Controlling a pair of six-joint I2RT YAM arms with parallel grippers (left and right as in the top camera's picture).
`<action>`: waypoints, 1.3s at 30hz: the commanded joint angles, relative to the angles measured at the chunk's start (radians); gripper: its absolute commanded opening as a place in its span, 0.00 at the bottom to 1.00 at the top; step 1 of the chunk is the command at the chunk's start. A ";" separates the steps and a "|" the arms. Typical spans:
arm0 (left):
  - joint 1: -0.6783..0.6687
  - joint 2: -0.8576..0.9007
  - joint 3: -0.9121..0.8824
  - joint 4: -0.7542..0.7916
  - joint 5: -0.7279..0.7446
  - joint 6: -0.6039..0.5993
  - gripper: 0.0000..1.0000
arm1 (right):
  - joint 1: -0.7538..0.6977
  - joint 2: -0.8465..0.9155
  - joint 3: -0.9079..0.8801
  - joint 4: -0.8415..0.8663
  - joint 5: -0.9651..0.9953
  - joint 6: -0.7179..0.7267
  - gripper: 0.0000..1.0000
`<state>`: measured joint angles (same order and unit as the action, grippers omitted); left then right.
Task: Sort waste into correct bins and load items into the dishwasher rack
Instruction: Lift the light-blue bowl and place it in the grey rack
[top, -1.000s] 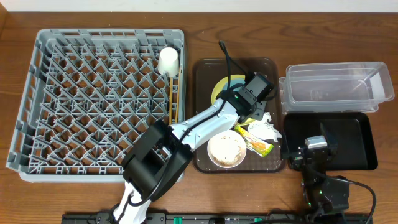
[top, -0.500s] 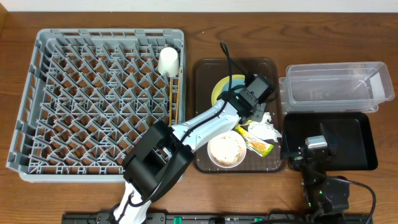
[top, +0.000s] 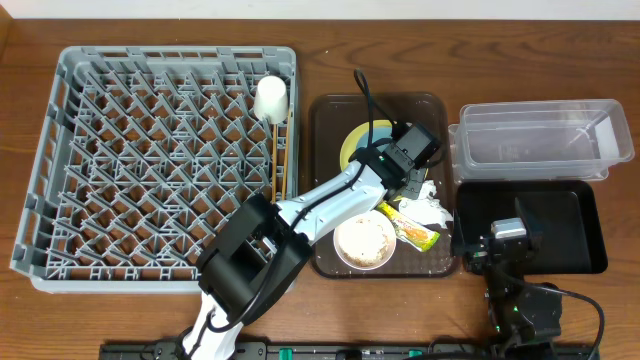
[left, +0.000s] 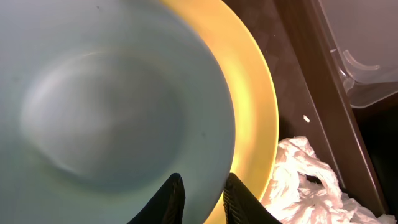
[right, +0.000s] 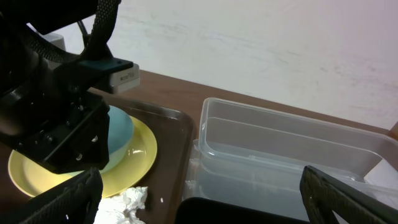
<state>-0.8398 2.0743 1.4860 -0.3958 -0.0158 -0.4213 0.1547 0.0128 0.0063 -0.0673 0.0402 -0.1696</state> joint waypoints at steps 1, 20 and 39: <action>-0.003 0.019 -0.011 -0.014 -0.023 0.002 0.25 | 0.000 -0.002 -0.001 -0.004 0.000 -0.003 0.99; -0.001 -0.045 0.015 0.007 -0.023 0.002 0.09 | 0.000 -0.002 -0.001 -0.004 0.000 -0.004 0.99; 0.462 -0.447 0.018 -0.018 0.718 -0.270 0.06 | 0.000 -0.002 -0.001 -0.004 0.000 -0.004 0.99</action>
<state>-0.4755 1.6119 1.4929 -0.4046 0.4294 -0.5976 0.1547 0.0128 0.0063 -0.0673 0.0402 -0.1696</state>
